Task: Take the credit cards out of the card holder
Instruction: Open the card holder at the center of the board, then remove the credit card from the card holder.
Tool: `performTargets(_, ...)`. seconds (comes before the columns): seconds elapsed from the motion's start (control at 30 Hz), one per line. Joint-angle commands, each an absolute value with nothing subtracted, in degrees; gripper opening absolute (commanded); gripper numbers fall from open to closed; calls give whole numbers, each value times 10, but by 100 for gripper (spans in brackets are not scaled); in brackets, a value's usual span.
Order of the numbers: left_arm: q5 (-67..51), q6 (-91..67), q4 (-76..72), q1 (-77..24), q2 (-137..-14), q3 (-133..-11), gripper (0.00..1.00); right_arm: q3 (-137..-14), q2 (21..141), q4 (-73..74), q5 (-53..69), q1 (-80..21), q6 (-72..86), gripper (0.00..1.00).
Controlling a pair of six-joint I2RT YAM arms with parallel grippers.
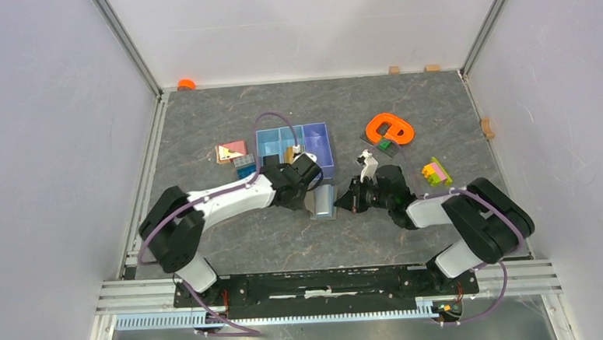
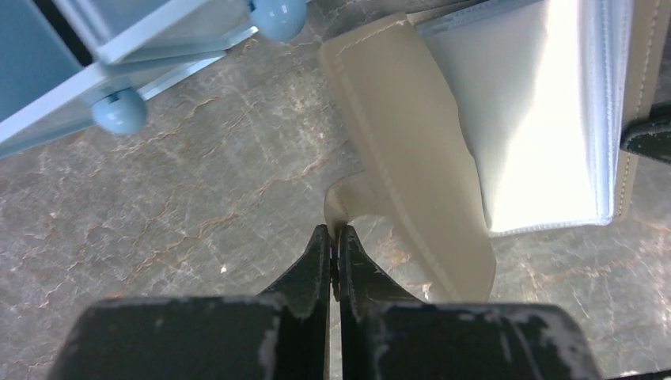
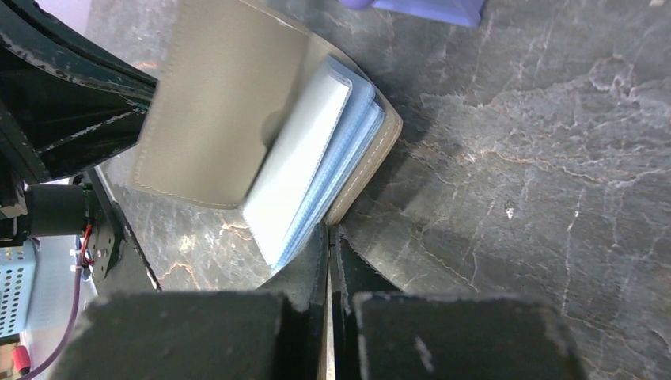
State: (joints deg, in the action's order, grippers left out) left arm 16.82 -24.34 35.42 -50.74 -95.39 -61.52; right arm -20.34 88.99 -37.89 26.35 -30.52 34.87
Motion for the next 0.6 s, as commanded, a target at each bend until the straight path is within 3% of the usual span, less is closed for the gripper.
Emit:
performTargets(0.0,198,-248,308,-512,-865,-585,9,-192,829,-377,235,-302,322,0)
performTargets(0.17,204,-256,286,-507,-815,-561,18,-183,788,-368,225,-301,313,0)
performTargets(0.33,134,-265,231,-490,-772,-522,57,-185,768,-357,239,-301,306,0)
performTargets(0.4,76,-272,195,-469,-759,-498,69,-184,768,-356,238,-301,305,0)
performTargets(0.57,-19,-284,178,-434,-805,-497,74,-187,777,-359,244,-301,306,0)
